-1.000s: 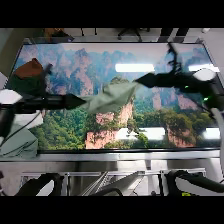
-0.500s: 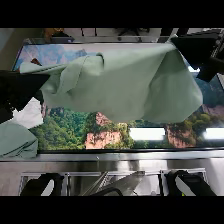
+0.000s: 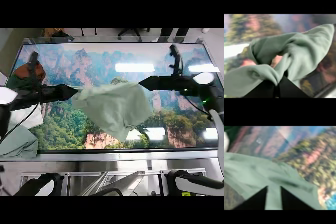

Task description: Fold the shirts.

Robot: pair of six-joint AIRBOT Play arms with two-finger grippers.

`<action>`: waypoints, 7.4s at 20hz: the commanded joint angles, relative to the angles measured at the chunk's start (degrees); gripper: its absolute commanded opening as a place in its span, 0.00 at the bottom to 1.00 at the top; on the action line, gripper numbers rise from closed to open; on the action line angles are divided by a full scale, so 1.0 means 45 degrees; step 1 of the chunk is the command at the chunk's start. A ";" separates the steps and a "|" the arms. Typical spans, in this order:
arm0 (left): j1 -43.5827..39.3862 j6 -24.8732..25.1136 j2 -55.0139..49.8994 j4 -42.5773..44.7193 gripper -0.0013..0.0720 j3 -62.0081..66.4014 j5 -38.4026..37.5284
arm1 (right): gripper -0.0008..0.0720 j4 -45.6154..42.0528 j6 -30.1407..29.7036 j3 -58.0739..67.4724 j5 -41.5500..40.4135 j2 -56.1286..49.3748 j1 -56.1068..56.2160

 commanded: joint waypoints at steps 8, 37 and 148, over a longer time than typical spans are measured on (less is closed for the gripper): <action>0.0578 -0.0782 -0.4503 -0.0160 0.92 0.2176 -0.3973 | 0.43 0.0199 0.0432 -0.0457 0.0053 -0.1258 -0.1758; -0.6305 -0.3925 -0.2098 0.3245 0.03 -0.3172 0.0180 | 0.70 -0.3954 0.2701 -0.1214 0.1481 -0.1137 -0.3555; 0.0962 -0.1899 -0.7820 0.2186 0.89 0.8349 -0.3745 | 0.66 -0.7057 0.6907 0.9646 0.3706 -0.7198 -0.1341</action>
